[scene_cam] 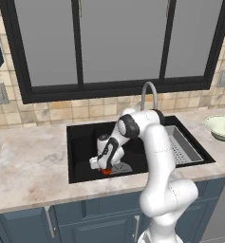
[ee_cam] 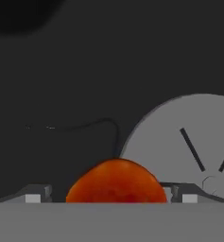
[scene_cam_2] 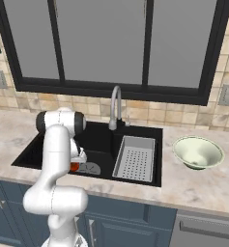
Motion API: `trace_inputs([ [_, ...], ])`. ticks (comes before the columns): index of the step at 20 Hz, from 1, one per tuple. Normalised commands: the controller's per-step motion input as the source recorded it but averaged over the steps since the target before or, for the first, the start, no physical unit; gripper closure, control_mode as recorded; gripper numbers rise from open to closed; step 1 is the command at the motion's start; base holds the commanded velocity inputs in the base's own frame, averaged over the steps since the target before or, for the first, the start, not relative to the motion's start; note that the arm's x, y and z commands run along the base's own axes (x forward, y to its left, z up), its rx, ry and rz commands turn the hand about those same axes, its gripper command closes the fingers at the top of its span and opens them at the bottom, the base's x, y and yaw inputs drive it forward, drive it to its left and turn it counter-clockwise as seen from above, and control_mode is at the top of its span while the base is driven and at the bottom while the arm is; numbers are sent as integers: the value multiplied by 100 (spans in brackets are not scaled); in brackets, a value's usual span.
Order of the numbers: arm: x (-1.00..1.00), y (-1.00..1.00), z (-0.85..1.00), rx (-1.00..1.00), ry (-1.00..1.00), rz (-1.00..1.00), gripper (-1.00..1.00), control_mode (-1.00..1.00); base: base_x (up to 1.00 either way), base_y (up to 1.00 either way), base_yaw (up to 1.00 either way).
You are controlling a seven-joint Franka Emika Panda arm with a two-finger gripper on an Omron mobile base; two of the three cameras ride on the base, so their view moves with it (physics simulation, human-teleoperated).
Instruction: Pick the tomato from the sink and place it in the bowl. Then pick the bowl and place it in the microwave. Then close the microwave door and press the start button.
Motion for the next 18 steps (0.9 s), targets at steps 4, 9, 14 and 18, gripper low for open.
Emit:
trace_inputs([
  [4, 16, 0, -26, 0, 0, 0, -100, -100, 0, 0, 0],
  [9, 0, 0, -19, 1, 1, 0, 100, -100, 0, 0, 0],
  [14, 0, 0, -1, -1, 1, 0, 100, -100, 0, 0, 0],
  [18, -18, -4, 19, 0, -2, 0, 100, -100, 0, 0, 0],
])
